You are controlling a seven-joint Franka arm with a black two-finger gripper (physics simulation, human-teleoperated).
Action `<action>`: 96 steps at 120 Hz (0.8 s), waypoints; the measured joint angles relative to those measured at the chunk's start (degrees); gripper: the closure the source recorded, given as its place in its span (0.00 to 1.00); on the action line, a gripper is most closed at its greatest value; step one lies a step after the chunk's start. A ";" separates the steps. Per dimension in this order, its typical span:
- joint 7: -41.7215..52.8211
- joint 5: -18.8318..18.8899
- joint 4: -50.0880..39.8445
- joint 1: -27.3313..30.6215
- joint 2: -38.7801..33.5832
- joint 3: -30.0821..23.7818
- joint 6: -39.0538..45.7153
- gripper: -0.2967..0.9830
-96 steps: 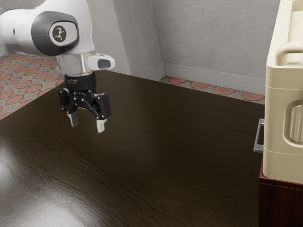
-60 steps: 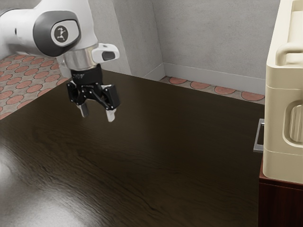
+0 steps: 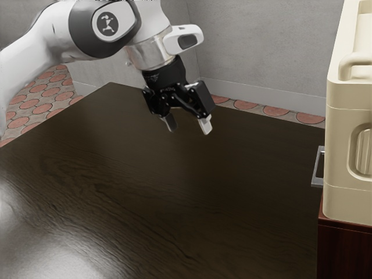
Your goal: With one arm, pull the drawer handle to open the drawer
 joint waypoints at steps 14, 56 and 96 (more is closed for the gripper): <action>-1.57 -3.83 -0.04 0.15 1.96 -0.36 1.53 0.23; -5.64 -9.03 -0.92 -5.16 3.58 -0.62 8.20 0.23; -7.14 -11.42 -0.23 -5.36 9.78 -3.62 15.49 0.23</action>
